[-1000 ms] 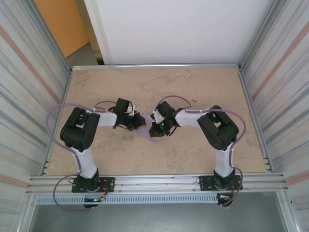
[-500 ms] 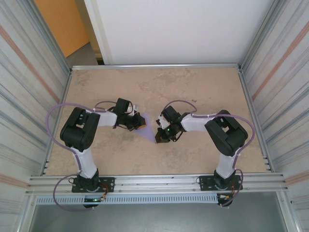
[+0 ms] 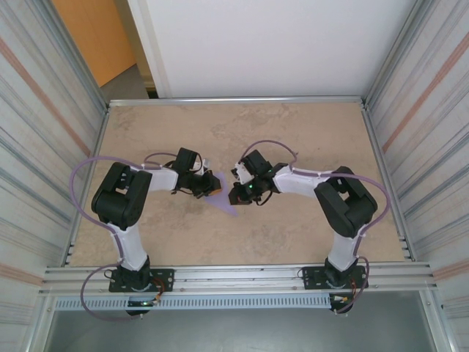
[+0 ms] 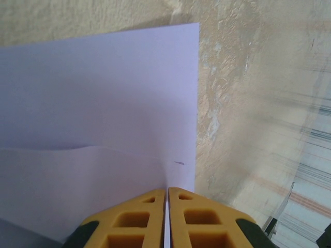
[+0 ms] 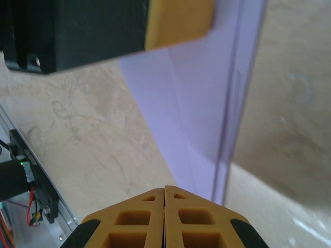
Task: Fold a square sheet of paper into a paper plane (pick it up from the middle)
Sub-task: Fourth fold the wing at the center of the table.
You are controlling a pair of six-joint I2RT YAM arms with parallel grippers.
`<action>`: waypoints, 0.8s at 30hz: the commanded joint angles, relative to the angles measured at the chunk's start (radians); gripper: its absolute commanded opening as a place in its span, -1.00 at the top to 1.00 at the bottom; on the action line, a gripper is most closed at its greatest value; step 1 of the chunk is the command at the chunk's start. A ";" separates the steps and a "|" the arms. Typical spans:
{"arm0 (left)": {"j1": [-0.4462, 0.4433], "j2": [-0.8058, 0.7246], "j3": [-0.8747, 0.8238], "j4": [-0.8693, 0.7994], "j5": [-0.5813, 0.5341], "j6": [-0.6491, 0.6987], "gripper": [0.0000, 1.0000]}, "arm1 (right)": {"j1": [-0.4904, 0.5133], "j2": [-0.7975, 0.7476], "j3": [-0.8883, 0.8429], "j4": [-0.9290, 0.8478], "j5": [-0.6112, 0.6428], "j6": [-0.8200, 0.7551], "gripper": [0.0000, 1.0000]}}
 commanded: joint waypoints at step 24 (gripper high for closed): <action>-0.055 -0.079 -0.085 0.064 -0.008 0.165 0.74 | 0.001 0.162 0.009 -0.095 0.089 -0.002 0.91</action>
